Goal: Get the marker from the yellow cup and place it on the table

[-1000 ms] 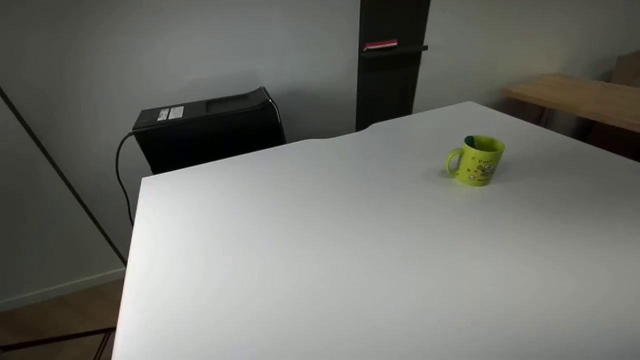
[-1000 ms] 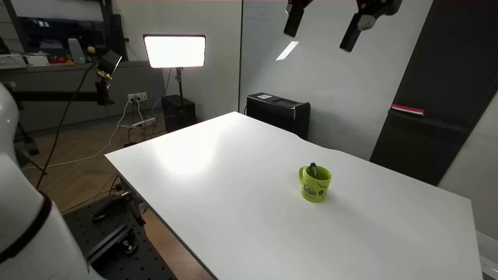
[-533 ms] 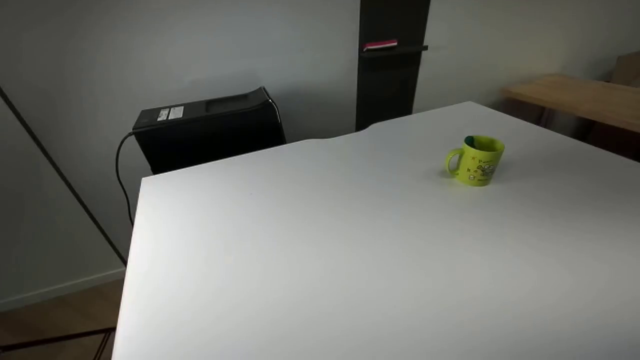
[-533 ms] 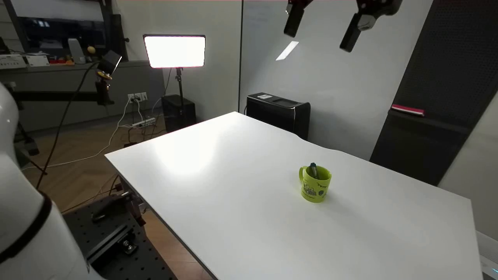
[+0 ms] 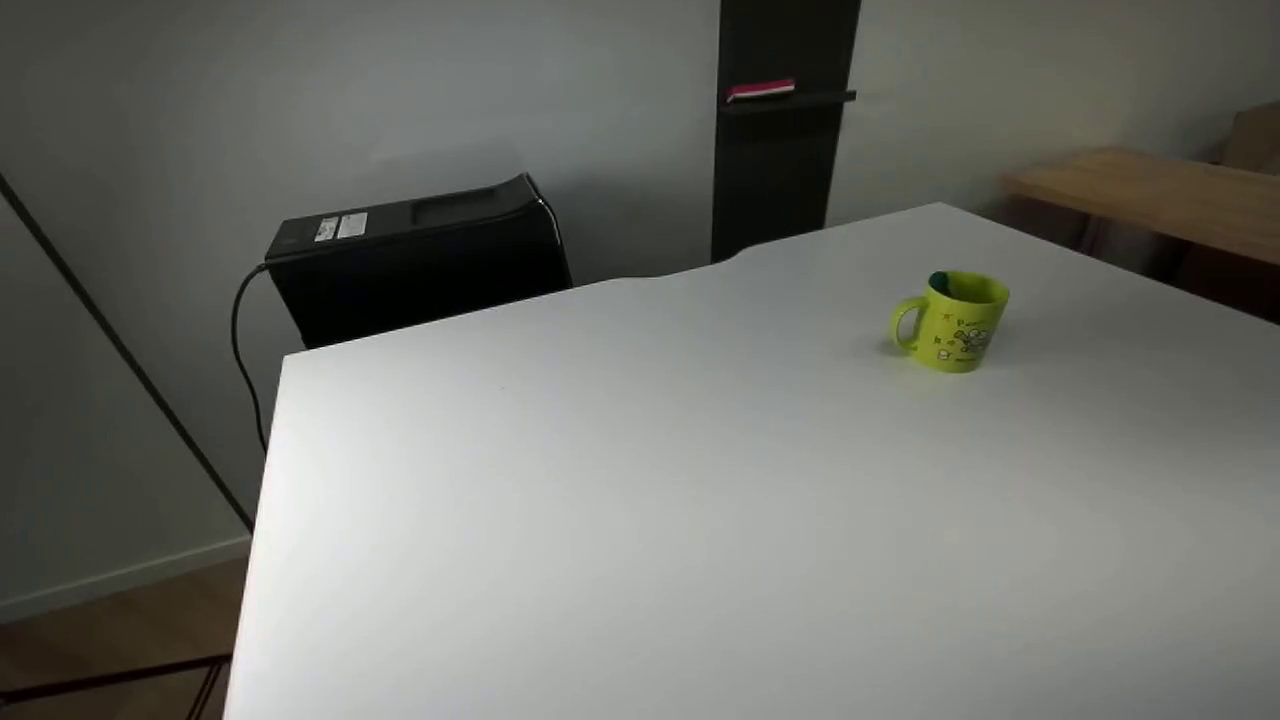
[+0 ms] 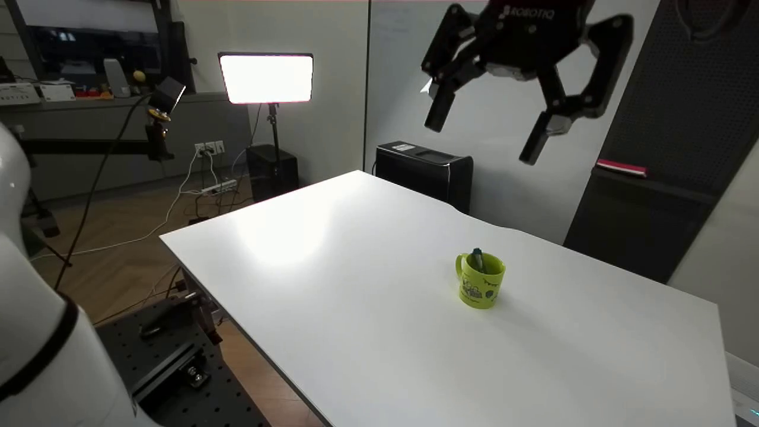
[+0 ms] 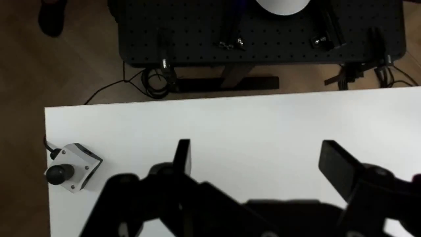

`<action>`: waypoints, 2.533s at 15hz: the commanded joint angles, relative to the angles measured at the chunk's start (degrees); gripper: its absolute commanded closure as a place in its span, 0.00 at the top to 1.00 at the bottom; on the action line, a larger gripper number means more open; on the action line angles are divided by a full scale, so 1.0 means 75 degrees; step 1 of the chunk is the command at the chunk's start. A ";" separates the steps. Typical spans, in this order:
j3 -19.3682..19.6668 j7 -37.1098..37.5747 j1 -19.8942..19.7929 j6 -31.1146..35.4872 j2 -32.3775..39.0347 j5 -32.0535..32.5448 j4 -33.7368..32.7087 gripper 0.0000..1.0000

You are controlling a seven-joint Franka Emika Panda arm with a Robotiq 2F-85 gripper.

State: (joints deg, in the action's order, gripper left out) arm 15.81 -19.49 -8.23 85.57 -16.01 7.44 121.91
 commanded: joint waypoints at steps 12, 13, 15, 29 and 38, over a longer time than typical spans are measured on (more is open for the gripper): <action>0.0115 -0.1783 -0.1150 0.1703 0.4553 -0.0158 -0.2759 1.00; 0.0041 -0.1736 -0.1258 0.1615 0.4867 -0.0334 -0.3101 1.00; -0.0119 -0.1592 -0.1444 0.1489 0.5438 -0.0605 -0.3766 1.00; -0.0970 -0.0052 -0.1799 0.1836 0.6828 -0.1849 -0.6184 1.00; -0.1400 0.0108 -0.1652 0.3367 0.6227 -0.2968 -0.5205 1.00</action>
State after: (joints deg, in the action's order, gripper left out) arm 6.76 -20.33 -20.70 108.23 33.56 -12.87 79.04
